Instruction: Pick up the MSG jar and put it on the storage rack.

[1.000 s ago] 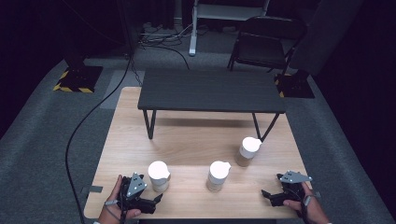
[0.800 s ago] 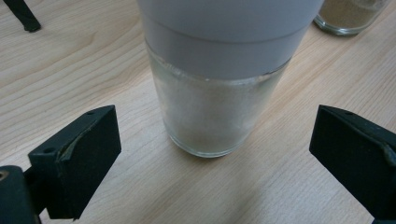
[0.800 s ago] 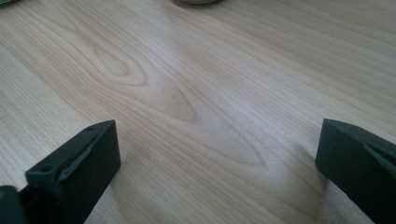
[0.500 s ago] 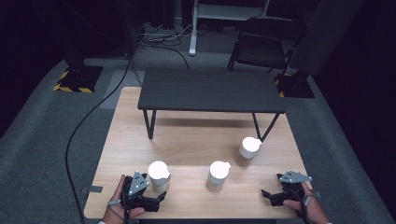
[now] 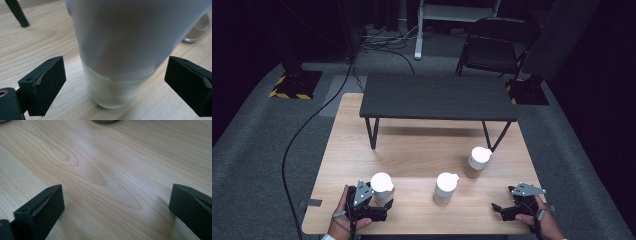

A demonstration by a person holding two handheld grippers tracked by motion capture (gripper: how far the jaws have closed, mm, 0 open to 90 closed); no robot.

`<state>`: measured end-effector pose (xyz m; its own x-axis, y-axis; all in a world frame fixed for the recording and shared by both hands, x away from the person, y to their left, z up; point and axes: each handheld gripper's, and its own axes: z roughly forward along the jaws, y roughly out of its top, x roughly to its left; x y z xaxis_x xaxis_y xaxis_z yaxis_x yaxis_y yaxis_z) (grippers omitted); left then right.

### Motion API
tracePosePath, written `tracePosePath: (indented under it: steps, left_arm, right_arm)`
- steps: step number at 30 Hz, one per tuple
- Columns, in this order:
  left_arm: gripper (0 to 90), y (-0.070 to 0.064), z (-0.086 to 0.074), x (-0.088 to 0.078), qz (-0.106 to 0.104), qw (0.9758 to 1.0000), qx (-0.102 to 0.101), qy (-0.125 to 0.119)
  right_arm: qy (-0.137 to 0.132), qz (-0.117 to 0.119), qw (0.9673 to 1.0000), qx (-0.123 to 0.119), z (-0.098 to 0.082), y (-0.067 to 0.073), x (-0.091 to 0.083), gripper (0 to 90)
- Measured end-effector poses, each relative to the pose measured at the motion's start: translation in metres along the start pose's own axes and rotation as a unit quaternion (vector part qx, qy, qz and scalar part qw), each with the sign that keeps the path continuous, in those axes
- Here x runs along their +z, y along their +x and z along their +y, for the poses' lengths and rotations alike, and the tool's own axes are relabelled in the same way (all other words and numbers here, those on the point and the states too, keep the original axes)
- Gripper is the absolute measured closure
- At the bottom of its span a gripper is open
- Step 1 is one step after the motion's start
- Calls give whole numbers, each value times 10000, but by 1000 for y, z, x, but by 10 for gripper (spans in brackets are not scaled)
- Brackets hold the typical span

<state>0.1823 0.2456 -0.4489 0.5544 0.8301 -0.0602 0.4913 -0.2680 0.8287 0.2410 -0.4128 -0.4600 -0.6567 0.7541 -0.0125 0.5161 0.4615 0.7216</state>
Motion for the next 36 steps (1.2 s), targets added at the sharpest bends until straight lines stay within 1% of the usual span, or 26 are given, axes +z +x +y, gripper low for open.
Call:
tracePosePath:
  steps: [6, 9, 10, 11, 12, 13, 15, 17, 18, 20, 21, 22, 23, 24, 26, 27, 28, 30, 34, 36]
  left_arm:
    - [53, -3, 0, 2, 85, 9998, -104, -113]
    - [61, -7, 2, 3, 141, 9998, -54, -94]
    - [63, -8, 1, 4, 158, 9998, -34, -125]
    - [64, -8, 1, 4, 182, 9997, -42, -143]
    - [73, -8, 1, 3, 197, 9995, -113, -217]
    - [78, -8, 1, 3, 197, 9995, -113, -217]
    - [88, -12, 1, 3, 280, 9993, -95, -238]
    - [88, -13, 0, 3, 269, 9991, -148, -283]
    - [91, -15, 1, 3, 314, 9990, -133, -276]
    - [117, -19, 1, 4, 380, 9988, -102, -301]
    - [158, -19, 0, 3, 367, 9988, -90, -316]
    - [158, -19, 1, 3, 356, 9989, -77, -308]
    - [194, -18, -1, 3, 359, 9986, -106, -360]
    - [214, -18, -1, 3, 359, 9986, -106, -360]
    - [249, -19, 0, 2, 362, 9987, -47, -359]
    - [249, -19, -1, 1, 343, 9987, -43, -369]
    - [269, -20, -1, 1, 337, 9987, -32, -385]
    - [297, -23, -1, 0, 381, 9985, 30, -397]
    - [301, -23, -1, 0, 378, 9984, 65, -414]
    - [302, -23, -2, -1, 388, 9983, 41, -436]
  right_arm:
    - [0, 0, 10000, 0, 0, 0, 0, 0]
    - [0, 0, 10000, 0, 0, 0, 0, 0]
    - [-1, 1, 10000, -1, 0, 0, 0, 0]
    - [0, 1, 10000, 0, 0, 0, 0, 0]
    - [0, 1, 10000, -1, 0, 0, 0, 0]
    - [1, 2, 10000, 1, 0, 0, 0, 0]
    - [0, 0, 10000, -1, 0, 0, 0, 0]
    - [0, 1, 10000, 0, 0, 0, 0, 0]
    - [0, 0, 10000, -1, 0, 0, 0, 0]
    - [0, 1, 10000, 0, 0, 0, 0, 0]
    - [0, 1, 10000, 1, 0, 0, 0, 0]
    - [0, 1, 10000, 1, 0, 0, 0, 0]
    - [-1, 1, 10000, -1, 0, 0, 0, 0]
    - [-1, 1, 10000, -1, 0, 0, 0, 0]
    - [0, 0, 10000, 0, 0, 0, 0, 0]
    - [0, 0, 10000, 0, 0, 0, 0, 0]
    - [1, 0, 10000, 0, 0, 0, 0, 0]
    - [0, 0, 10000, 0, 0, 0, 0, 0]
    - [-1, 1, 10000, -1, 0, 0, 0, 0]
    - [0, 0, 10000, 0, 0, 0, 0, 0]
